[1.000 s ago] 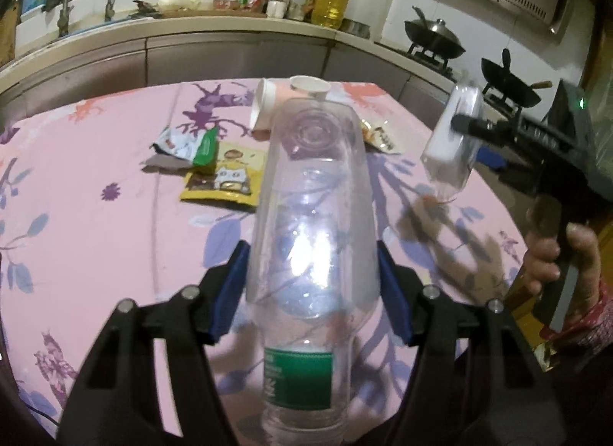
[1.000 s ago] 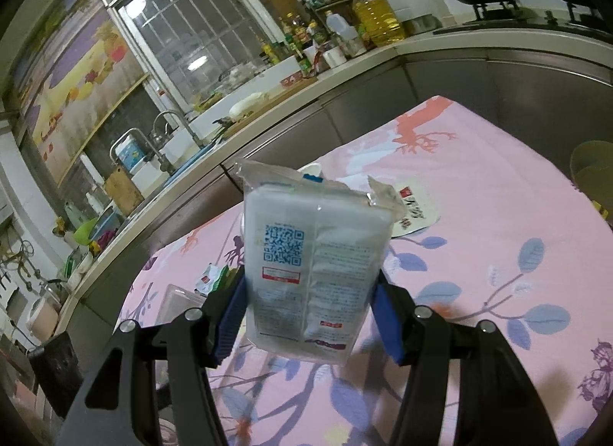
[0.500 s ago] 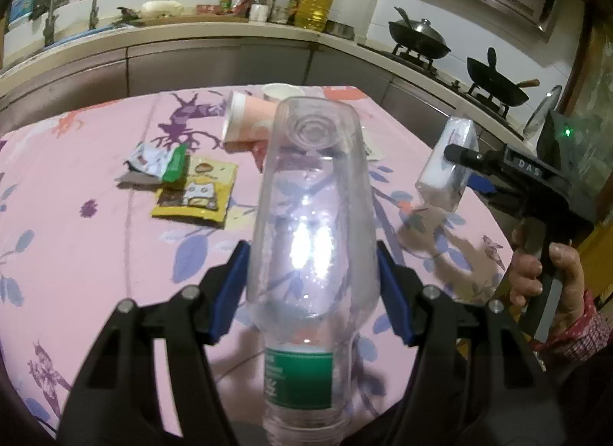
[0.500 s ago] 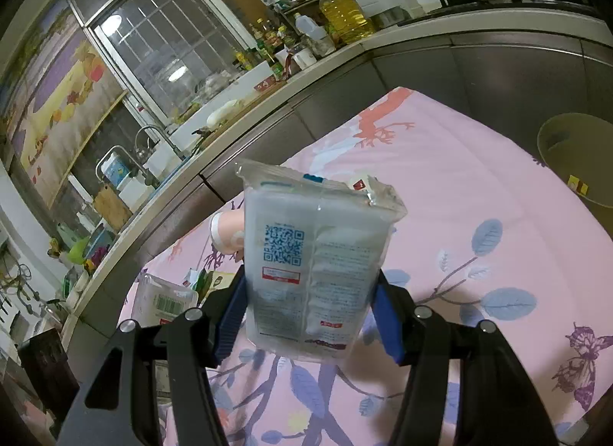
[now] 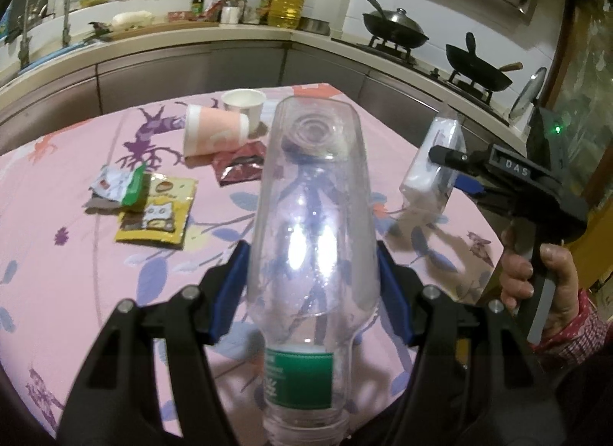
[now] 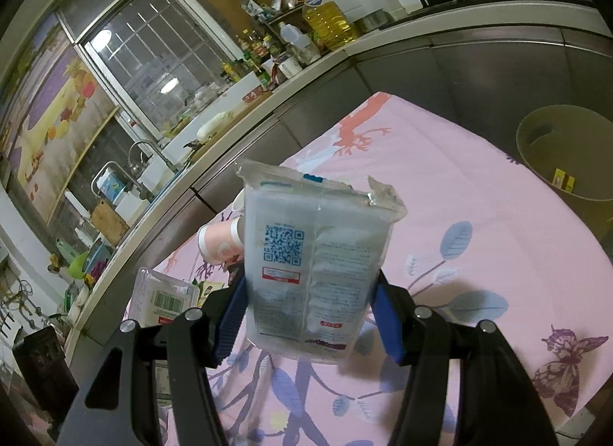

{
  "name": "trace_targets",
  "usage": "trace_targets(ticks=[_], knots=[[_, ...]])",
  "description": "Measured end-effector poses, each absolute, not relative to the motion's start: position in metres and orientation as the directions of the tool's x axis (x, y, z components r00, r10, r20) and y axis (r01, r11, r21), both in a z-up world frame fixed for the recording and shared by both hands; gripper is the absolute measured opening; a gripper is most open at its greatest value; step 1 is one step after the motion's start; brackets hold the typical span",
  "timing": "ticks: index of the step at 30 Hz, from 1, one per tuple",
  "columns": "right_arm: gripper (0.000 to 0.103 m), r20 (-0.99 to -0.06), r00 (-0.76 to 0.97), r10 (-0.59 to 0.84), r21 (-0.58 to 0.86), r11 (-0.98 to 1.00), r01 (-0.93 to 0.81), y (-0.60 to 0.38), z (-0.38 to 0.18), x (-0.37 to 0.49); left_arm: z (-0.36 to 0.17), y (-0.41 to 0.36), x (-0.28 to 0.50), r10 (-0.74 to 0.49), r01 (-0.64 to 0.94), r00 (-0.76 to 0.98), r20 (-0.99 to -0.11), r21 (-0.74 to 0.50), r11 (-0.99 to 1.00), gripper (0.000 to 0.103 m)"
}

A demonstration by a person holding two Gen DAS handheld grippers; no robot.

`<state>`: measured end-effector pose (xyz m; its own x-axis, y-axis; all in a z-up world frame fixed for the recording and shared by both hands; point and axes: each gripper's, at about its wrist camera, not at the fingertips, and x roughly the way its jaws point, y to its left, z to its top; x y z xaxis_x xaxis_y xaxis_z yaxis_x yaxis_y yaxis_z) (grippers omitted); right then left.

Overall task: Collect trash
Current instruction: 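Carry the clear bottle and white tissue pack with both grippers toward the beige bin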

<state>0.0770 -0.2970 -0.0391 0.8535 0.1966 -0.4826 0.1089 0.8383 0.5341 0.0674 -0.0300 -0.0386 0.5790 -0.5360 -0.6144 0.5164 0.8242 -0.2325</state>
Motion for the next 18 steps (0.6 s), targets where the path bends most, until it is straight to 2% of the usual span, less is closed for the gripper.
trace_targets(ticks=[10,18], knots=[[0.058,-0.463,0.872,0.156,0.542,0.829,0.14,-0.317,-0.035,0.068,-0.023,-0.071,0.094,-0.601,0.613,0.528,-0.6,-0.221,0.759,0.062],[0.058,-0.429,0.903,0.016,0.548,0.799,0.246,-0.381,-0.031,0.047,-0.003,-0.163,0.124,-0.673,0.734,0.441,-0.594,-0.193,0.651,0.062]])
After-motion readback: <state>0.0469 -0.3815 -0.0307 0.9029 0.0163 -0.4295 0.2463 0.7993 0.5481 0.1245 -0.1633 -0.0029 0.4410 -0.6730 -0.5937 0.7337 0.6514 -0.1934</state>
